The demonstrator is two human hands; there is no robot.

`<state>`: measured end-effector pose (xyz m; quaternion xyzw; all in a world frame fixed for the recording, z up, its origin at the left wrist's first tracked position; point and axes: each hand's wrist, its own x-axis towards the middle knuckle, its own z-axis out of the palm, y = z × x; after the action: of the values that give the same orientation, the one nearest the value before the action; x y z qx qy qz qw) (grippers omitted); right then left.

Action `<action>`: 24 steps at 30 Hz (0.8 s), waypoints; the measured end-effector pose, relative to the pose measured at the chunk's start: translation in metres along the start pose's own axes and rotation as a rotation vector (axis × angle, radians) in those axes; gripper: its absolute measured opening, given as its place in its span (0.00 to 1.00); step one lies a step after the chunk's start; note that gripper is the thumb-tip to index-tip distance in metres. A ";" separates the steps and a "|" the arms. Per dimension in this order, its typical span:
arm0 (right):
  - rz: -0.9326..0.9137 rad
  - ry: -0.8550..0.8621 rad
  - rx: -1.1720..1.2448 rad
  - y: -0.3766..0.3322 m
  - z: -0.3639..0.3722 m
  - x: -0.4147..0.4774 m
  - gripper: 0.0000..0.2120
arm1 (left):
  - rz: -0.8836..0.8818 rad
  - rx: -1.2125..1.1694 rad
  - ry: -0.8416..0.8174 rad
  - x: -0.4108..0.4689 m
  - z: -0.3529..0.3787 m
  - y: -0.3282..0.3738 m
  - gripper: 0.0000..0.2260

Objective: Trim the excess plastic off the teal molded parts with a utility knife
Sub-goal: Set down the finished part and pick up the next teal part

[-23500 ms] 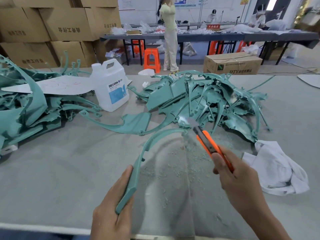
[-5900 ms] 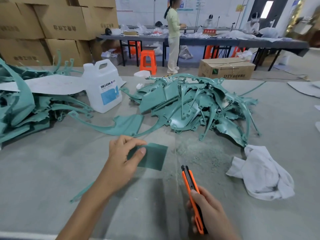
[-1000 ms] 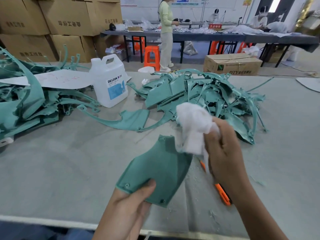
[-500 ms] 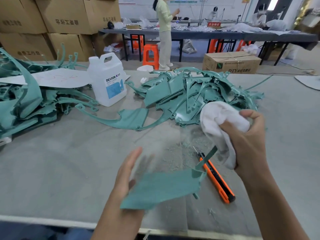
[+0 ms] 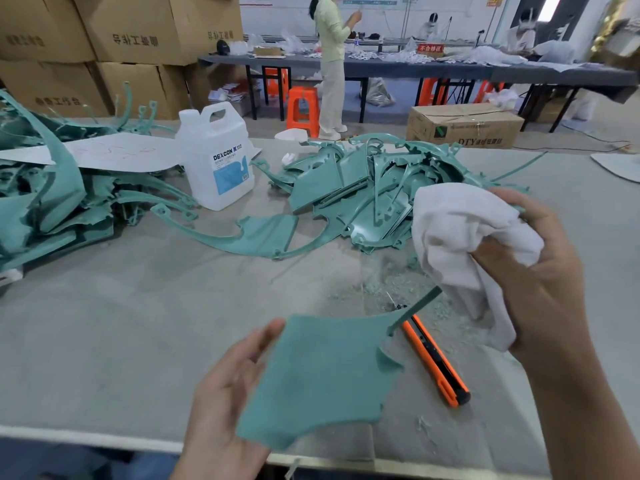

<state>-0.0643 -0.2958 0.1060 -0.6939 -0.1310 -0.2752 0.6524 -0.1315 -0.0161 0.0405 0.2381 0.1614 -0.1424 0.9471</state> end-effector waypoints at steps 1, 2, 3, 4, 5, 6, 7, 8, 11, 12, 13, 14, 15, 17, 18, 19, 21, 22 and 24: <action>-0.009 -0.025 -0.035 0.000 0.000 0.000 0.19 | 0.017 0.068 0.019 0.001 0.000 -0.001 0.22; -0.005 -0.043 -0.057 0.001 -0.001 -0.001 0.19 | 0.006 0.113 0.005 0.000 0.000 -0.002 0.23; 0.009 -0.056 -0.068 0.003 -0.001 -0.002 0.21 | -0.033 0.158 -0.030 -0.002 0.004 -0.003 0.25; 0.026 -0.056 -0.078 0.005 0.000 -0.003 0.22 | -0.059 0.197 -0.082 -0.003 0.006 -0.005 0.28; 0.046 -0.043 -0.101 0.007 0.002 -0.004 0.22 | -0.048 0.222 -0.117 -0.005 0.009 -0.006 0.29; 0.074 -0.027 -0.140 0.008 0.004 -0.005 0.22 | 0.007 0.231 -0.138 -0.005 0.010 -0.009 0.27; 0.113 -0.027 -0.186 0.011 0.006 -0.006 0.20 | 0.081 0.237 -0.135 -0.006 0.014 -0.011 0.23; 0.151 -0.053 -0.230 0.013 0.007 -0.006 0.16 | 0.164 0.247 -0.127 -0.007 0.015 -0.013 0.20; 0.270 -0.109 -0.364 0.024 0.010 -0.014 0.10 | 0.417 0.373 -0.080 -0.011 0.022 -0.011 0.19; 0.289 -0.086 -0.391 0.028 0.011 -0.018 0.09 | 0.482 0.420 -0.067 -0.012 0.023 -0.009 0.19; 0.276 -0.043 -0.406 0.028 0.013 -0.020 0.06 | 0.519 0.460 -0.063 -0.013 0.025 -0.008 0.20; 0.256 0.000 -0.413 0.026 0.016 -0.021 0.02 | 0.523 0.489 -0.078 -0.013 0.025 -0.008 0.21; 0.215 0.043 -0.427 0.022 0.022 -0.021 0.05 | 0.514 0.515 -0.093 -0.013 0.025 -0.010 0.22; 0.065 0.119 -0.492 0.017 0.033 -0.017 0.15 | 0.498 0.557 -0.105 -0.011 0.022 -0.017 0.27; -0.029 0.146 -0.569 0.016 0.039 -0.014 0.19 | 0.494 0.558 -0.117 -0.011 0.021 -0.021 0.26; -0.098 0.149 -0.669 0.016 0.046 -0.012 0.21 | 0.501 0.560 -0.136 -0.011 0.021 -0.024 0.24; -0.097 0.094 -0.791 0.018 0.059 -0.014 0.23 | 0.521 0.603 -0.204 -0.012 0.022 -0.027 0.23; -0.070 0.056 -0.793 0.019 0.066 -0.018 0.22 | 0.525 0.636 -0.244 -0.013 0.023 -0.027 0.23; -0.035 -0.045 -0.723 0.022 0.081 -0.034 0.21 | 0.518 0.702 -0.314 -0.014 0.025 -0.025 0.26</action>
<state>-0.0633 -0.2135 0.0688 -0.8832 -0.0515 -0.2996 0.3572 -0.1467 -0.0471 0.0568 0.5522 -0.1067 0.0185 0.8266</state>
